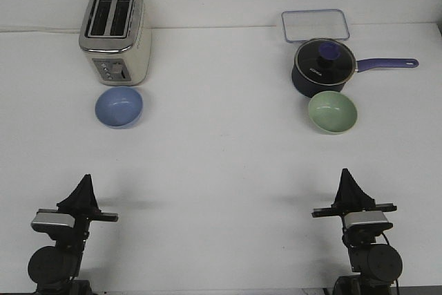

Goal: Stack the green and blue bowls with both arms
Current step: 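Move the right gripper forward toward the pale green bowl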

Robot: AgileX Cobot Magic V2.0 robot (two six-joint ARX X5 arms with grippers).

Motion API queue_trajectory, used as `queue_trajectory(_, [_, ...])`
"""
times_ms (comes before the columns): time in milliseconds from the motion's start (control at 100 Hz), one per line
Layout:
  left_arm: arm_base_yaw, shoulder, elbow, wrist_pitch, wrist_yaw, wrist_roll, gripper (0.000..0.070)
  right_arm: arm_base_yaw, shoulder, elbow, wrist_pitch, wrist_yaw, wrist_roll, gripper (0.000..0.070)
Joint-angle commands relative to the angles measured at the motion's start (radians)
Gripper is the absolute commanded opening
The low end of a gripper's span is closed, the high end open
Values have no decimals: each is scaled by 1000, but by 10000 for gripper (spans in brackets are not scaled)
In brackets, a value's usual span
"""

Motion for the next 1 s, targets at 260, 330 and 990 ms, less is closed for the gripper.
queue_trajectory(260, [0, -1, -20, 11, -3, 11, 12, -1, 1, 16, -11, 3, 4, 0])
queue_trajectory(330, [0, -1, -20, 11, -3, 11, 12, -1, 1, 53, -65, 5, 4, 0])
queue_trajectory(990, [0, -1, -20, 11, -3, 11, 12, -1, 489, 860, -921, 47, 7, 0])
